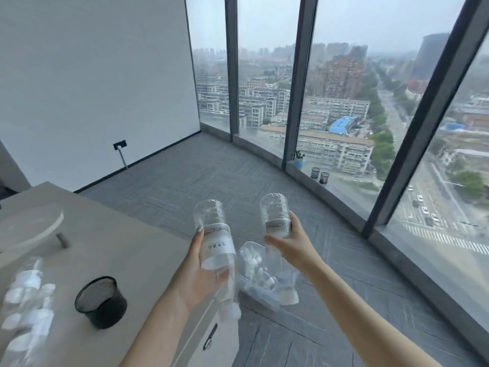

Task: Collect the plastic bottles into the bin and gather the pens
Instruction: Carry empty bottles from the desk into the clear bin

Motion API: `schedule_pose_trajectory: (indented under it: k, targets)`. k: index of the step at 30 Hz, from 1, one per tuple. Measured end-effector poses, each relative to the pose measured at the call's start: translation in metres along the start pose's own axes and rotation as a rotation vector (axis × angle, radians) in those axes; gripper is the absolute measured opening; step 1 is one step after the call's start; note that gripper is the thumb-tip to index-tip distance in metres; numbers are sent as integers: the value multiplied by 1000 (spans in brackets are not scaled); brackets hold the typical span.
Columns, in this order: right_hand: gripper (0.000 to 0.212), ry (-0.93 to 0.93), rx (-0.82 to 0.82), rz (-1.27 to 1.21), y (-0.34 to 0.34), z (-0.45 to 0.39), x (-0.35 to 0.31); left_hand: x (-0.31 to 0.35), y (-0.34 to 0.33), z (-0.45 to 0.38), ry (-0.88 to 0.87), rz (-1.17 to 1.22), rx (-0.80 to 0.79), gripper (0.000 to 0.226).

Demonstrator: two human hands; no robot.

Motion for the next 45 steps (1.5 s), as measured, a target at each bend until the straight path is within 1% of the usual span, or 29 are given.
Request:
schedule_pose_trajectory:
  k: [4, 5, 7, 8, 9, 10, 14, 16, 18, 20, 22, 24, 27, 29, 31, 35, 37, 39, 42, 45]
  targets:
    - [49, -17, 101, 1, 44, -10, 18, -20, -34, -35, 68, -84, -66, 56]
    - [51, -25, 115, 1, 52, -14, 23, -22, -39, -44, 66, -98, -54, 66]
    - [52, -41, 129, 10, 63, -24, 34, -24, -47, -67, 66, -88, -36, 105]
    - [52, -52, 134, 14, 68, -31, 40, -25, -48, -80, 75, -76, -43, 120]
    - [51, -69, 142, 16, 73, -38, 45, -25, -49, -95, 75, -72, -55, 127]
    - [48, -81, 148, 19, 77, -46, 49, -25, -51, -109, 80, -70, -77, 128]
    - [43, -109, 178, 4, 90, -89, 65, -19, -57, -166, 104, -91, -109, 121]
    - [48, -119, 193, 9, 94, -118, 73, -15, -60, -197, 106, -108, -134, 110]
    - [52, -128, 202, 20, 97, -149, 77, -10, -63, -226, 114, -105, -112, 84]
    - [56, -133, 204, 29, 98, -180, 81, -6, -60, -258, 123, -51, -15, 54]
    - [65, -151, 217, 39, 99, -206, 84, 1, -56, -288, 154, -4, 67, 40]
    - [74, -146, 264, 52, 101, -231, 89, 11, -55, -315, 174, 5, 105, 36]
    - [79, -161, 343, 114, 112, -262, 102, 18, -53, -352, 209, 7, 143, 35]
    - [84, -212, 338, 143, 119, -283, 114, 17, -53, -374, 221, 20, 173, 34]
    - [85, -232, 316, 155, 121, -306, 127, 11, -52, -393, 229, 24, 224, 32]
    - [95, -294, 229, 130, 113, -352, 158, -7, -39, -419, 223, -17, 354, 30]
    - [97, -302, 164, 99, 107, -379, 174, -16, -27, -434, 220, -26, 441, 31]
    - [94, -313, 76, 77, 99, -405, 193, -23, -13, -449, 198, -35, 532, 30]
    - [91, -318, -17, 107, 93, -450, 224, -28, 3, -480, 133, -29, 639, 25]
    - [81, -344, -85, 163, 88, -484, 255, -36, 16, -505, 90, -30, 708, 24]
Point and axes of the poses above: each hand's wrist, its own z-axis away from the middle knuckle, its own y-axis out of the back of the hand, x = y × z, the point moved 1 cm from there along -z, towards the middle knuckle, and after that the axes turned 10 degrees about z, right-handed, at the moved point
